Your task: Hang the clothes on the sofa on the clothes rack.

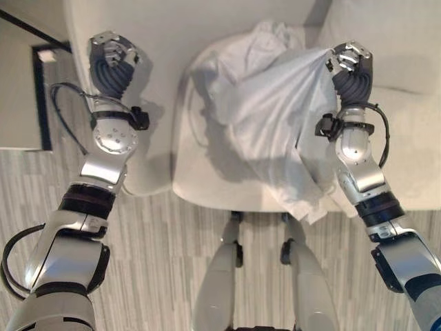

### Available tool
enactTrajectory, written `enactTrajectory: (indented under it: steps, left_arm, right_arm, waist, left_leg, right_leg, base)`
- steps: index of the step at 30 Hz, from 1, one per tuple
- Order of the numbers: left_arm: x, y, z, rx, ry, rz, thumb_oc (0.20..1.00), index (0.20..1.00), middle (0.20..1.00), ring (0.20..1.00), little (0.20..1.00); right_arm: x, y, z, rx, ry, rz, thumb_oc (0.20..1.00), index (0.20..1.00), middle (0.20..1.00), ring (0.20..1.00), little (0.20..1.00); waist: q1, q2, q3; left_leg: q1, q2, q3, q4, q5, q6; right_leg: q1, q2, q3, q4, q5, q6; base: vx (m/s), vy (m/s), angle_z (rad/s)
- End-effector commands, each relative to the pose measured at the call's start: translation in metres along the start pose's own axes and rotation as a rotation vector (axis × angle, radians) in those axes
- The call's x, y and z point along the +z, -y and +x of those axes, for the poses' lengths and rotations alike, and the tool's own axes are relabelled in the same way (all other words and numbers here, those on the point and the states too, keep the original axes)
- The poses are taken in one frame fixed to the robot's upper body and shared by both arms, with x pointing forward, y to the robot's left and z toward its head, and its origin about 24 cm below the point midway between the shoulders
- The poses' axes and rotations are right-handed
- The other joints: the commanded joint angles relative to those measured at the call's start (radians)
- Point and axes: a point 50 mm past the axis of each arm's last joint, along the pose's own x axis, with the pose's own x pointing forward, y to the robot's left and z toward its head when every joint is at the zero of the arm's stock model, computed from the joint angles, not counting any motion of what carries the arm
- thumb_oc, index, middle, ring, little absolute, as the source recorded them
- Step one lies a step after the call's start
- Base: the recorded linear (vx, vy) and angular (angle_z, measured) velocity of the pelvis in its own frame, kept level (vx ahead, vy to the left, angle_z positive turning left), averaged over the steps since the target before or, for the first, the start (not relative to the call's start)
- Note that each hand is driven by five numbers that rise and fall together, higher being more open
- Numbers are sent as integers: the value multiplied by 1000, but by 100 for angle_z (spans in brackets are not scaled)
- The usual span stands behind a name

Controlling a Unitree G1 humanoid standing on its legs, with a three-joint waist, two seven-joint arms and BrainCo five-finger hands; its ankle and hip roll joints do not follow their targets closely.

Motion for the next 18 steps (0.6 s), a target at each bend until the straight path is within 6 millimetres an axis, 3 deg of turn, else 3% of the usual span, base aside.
enactTrajectory:
  steps: [1,12,17,18]
  left_arm:
    - [11,-4,4,-21,99,72,200,200,200,200,200]
    - [28,0,-1,-101,182,93,200,200,200,200,200]
    - [19,4,-13,-108,138,47,200,200,200,200,200]
    - [9,8,-26,-108,89,4,200,200,200,200,200]
  right_arm:
    - [12,-17,-8,83,89,43,200,200,200,200,200]
    - [15,-5,-25,154,93,70,200,200,200,200,200]
    - [8,1,-33,167,56,51,200,200,200,200,200]
    - [5,7,-36,156,41,45,200,200,200,200,200]
  waist:
    - [-6,-42,-142]
    - [-6,-40,-352]
    - [-5,-44,-401]
    - [-6,-49,-415]
  left_leg:
    - [92,-31,-56,5,-94,12]
    - [261,-2,-43,5,-133,-4]
    - [309,15,-36,5,-142,-13]
    - [324,20,-34,5,-145,-15]
  right_leg:
    - [94,-100,46,-18,-9,130]
    - [283,-94,-10,-18,-71,128]
    - [334,-87,-22,-18,-92,121]
    - [350,-83,-24,-18,-98,117]
  base:
    - [188,-114,11]
    - [130,-72,9]
    - [96,-59,0]
    - [44,-27,-3]
